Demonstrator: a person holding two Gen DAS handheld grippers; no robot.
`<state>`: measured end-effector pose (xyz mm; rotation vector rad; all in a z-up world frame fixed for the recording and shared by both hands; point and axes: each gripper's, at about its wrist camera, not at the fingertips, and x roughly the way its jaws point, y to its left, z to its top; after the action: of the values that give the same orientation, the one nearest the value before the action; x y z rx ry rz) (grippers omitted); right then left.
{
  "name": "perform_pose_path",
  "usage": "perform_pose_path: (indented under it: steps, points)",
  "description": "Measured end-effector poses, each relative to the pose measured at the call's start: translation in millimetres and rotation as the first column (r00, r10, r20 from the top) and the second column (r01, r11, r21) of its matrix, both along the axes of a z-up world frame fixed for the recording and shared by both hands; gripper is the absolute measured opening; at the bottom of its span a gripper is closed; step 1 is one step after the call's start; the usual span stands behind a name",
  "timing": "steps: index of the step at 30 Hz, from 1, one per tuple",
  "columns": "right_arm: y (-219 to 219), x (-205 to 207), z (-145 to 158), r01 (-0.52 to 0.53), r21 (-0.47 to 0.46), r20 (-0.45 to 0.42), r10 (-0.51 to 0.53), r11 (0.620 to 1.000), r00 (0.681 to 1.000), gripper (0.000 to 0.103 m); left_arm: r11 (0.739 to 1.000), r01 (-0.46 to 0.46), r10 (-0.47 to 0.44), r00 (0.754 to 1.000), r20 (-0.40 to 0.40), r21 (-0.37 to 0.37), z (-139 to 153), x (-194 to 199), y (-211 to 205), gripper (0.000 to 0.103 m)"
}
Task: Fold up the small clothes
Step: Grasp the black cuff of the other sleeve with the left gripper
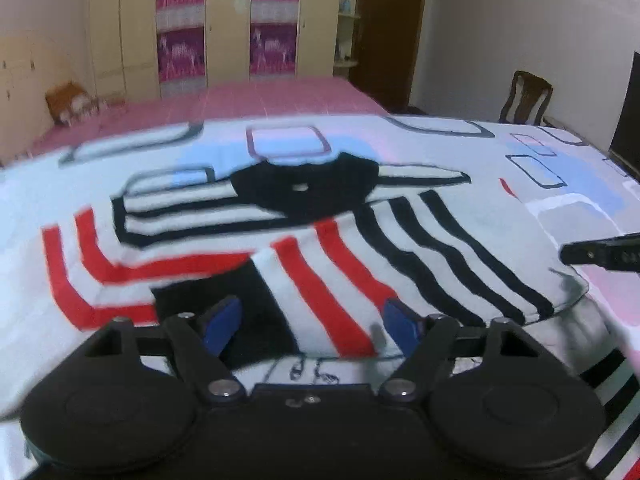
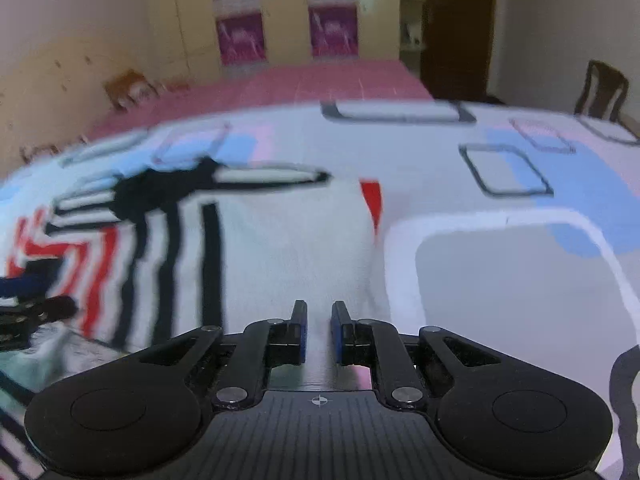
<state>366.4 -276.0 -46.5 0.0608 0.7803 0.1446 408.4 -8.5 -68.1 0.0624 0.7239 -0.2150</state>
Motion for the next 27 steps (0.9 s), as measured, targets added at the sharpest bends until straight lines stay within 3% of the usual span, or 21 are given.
perform_pose_path:
  steps: [2,5,7,9,10,11,12,13,15,17,18,19,21,23,25,27]
  points:
    - [3,-4,-12,-0.016,-0.046,-0.074,0.013,0.999,0.997,0.012,1.0,-0.001,0.003,0.996,-0.086,0.023,-13,8,-1,0.085]
    - [7,-6,-11,-0.023,-0.073,-0.082,0.017,0.997,0.996,0.012,0.999,-0.034,0.03,0.996,-0.084,-0.039,-5,6,10,0.087]
    - [7,-6,2,0.002,-0.008,-0.053,-0.003,1.0,0.999,0.013,0.998,-0.062,0.061,0.997,-0.046,-0.027,2,-3,18,0.101]
    - [10,-8,7,0.012,0.029,-0.031,-0.011,1.0,0.999,0.013,0.994,-0.108,0.108,0.994,-0.028,-0.009,5,-10,34,0.103]
    - [13,-8,8,0.019,0.033,-0.028,-0.018,0.999,0.999,0.021,0.991,-0.134,0.133,0.991,-0.03,-0.01,6,-16,45,0.103]
    - [18,-9,8,0.024,0.038,-0.027,-0.023,0.999,0.999,0.036,0.987,-0.16,0.159,0.987,-0.034,-0.014,6,-19,56,0.102]
    - [21,-11,8,0.028,0.046,-0.021,-0.027,0.999,0.999,0.074,0.98,-0.2,0.199,0.979,-0.035,-0.02,7,-26,73,0.101]
    - [26,-12,9,0.028,0.057,-0.003,-0.028,0.998,1.0,0.083,0.972,-0.234,0.233,0.972,-0.03,-0.031,10,-36,88,0.098]
    - [31,-16,13,-0.004,0.094,0.012,0.003,0.996,1.0,0.082,0.945,-0.322,0.322,0.947,-0.021,-0.06,16,-52,126,0.09]
    - [43,-17,14,-0.022,0.111,0.007,0.022,0.994,1.0,0.061,0.897,-0.43,0.431,0.902,-0.01,-0.103,21,-72,168,0.08]
    - [49,-15,13,-0.029,0.129,-0.005,0.03,0.991,1.0,0.039,0.855,-0.5,0.505,0.863,0.001,-0.135,24,-84,194,0.079]
    - [56,-11,11,-0.029,0.153,-0.023,0.033,0.988,0.999,0.025,0.815,-0.556,0.563,0.826,-0.003,-0.162,25,-93,215,0.078]
    - [67,-3,7,-0.018,0.187,-0.048,0.028,0.982,0.998,0.024,0.707,-0.671,0.681,0.731,-0.041,-0.225,24,-111,262,0.078]
    - [83,5,7,-0.023,0.215,-0.07,0.039,0.976,0.997,0.024,0.606,-0.739,0.752,0.653,-0.09,-0.295,19,-124,301,0.077]
    - [99,9,8,-0.038,0.213,-0.074,0.055,0.976,0.996,0.024,0.521,-0.774,0.795,0.593,-0.126,-0.36,11,-134,333,0.076]
    - [114,9,9,-0.056,0.205,-0.067,0.071,0.977,0.995,0.024,0.442,-0.789,0.819,0.549,-0.166,-0.427,3,-139,360,0.072]
